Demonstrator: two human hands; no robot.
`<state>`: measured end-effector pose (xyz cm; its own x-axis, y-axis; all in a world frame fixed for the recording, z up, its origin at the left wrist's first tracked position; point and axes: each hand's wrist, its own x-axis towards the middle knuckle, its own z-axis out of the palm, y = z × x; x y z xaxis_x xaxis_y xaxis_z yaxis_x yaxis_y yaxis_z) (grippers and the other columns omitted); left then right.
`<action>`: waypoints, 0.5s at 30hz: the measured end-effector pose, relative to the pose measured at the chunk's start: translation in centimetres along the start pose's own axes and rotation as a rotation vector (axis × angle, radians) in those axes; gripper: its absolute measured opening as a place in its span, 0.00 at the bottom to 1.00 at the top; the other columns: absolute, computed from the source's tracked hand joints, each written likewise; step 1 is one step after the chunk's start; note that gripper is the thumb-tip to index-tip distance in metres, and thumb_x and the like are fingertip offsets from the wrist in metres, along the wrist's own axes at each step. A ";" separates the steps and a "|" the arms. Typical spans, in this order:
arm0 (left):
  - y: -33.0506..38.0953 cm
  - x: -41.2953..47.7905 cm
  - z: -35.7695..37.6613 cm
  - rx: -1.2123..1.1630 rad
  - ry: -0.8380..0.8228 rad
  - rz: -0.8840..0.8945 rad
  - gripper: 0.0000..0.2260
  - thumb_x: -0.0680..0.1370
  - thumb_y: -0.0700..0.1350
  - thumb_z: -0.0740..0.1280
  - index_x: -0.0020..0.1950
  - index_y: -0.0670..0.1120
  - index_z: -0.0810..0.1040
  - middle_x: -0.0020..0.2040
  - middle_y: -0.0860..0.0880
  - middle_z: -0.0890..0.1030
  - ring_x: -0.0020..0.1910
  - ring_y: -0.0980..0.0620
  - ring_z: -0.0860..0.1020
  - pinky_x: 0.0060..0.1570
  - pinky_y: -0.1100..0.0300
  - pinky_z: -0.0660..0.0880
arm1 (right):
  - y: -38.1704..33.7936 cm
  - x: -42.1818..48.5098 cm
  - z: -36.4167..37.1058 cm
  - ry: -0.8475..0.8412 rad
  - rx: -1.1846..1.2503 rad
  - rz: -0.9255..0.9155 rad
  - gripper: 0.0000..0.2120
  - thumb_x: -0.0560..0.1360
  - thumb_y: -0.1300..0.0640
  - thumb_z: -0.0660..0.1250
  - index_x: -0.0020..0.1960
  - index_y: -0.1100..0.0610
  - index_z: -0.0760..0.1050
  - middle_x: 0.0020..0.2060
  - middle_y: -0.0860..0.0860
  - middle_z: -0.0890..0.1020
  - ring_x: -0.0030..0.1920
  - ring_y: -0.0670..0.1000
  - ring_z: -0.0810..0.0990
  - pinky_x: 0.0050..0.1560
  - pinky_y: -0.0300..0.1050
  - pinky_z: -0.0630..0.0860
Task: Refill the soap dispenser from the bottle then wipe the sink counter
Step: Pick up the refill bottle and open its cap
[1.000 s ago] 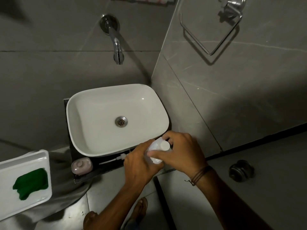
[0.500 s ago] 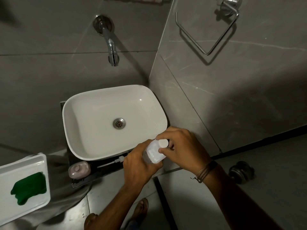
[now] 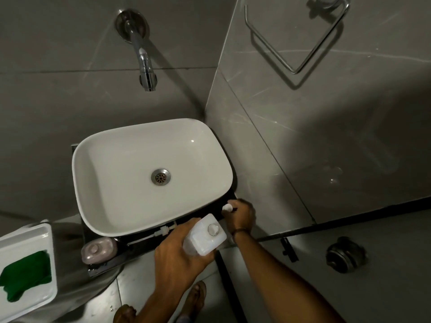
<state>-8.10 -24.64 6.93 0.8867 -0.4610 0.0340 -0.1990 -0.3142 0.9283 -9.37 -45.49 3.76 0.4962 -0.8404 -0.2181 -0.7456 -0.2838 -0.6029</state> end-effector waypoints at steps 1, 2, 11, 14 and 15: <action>-0.2 -0.2 0.1 -0.007 -0.002 0.014 0.33 0.62 0.54 0.82 0.64 0.70 0.77 0.57 0.68 0.81 0.55 0.68 0.81 0.50 0.79 0.71 | 0.3 0.3 0.8 0.001 0.009 0.031 0.02 0.67 0.66 0.74 0.40 0.61 0.82 0.38 0.58 0.84 0.39 0.53 0.81 0.37 0.38 0.70; -0.5 -0.3 0.1 -0.020 -0.002 0.026 0.34 0.62 0.51 0.83 0.64 0.71 0.76 0.58 0.69 0.81 0.55 0.68 0.80 0.50 0.79 0.71 | 0.4 0.8 1.5 0.000 0.027 0.040 0.04 0.69 0.66 0.73 0.43 0.62 0.83 0.41 0.58 0.85 0.42 0.55 0.82 0.39 0.40 0.74; -1.4 -0.4 0.2 -0.073 0.004 0.024 0.34 0.62 0.48 0.86 0.65 0.63 0.80 0.59 0.67 0.82 0.56 0.68 0.81 0.53 0.78 0.72 | 0.7 1.7 2.5 -0.064 0.219 0.038 0.23 0.70 0.72 0.74 0.64 0.63 0.78 0.57 0.60 0.83 0.56 0.61 0.83 0.57 0.54 0.81; -0.6 -0.5 -1.2 -0.066 0.029 -0.016 0.33 0.61 0.51 0.84 0.64 0.66 0.79 0.57 0.68 0.82 0.54 0.68 0.81 0.51 0.78 0.72 | 1.6 -1.6 0.4 -0.099 0.465 0.123 0.26 0.74 0.68 0.70 0.69 0.53 0.75 0.66 0.54 0.79 0.66 0.59 0.78 0.63 0.54 0.78; -0.2 -0.7 -1.9 -0.055 0.044 -0.014 0.33 0.61 0.51 0.84 0.63 0.68 0.78 0.56 0.69 0.82 0.54 0.69 0.81 0.50 0.78 0.72 | 2.4 -3.4 -0.6 -0.220 0.398 0.025 0.32 0.72 0.70 0.71 0.73 0.49 0.71 0.70 0.50 0.75 0.70 0.56 0.74 0.67 0.57 0.76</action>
<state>-7.84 -22.71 7.44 0.9068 -0.4201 0.0360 -0.1645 -0.2738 0.9476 -13.12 -43.59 3.51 0.5956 -0.7140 -0.3682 -0.5507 -0.0291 -0.8342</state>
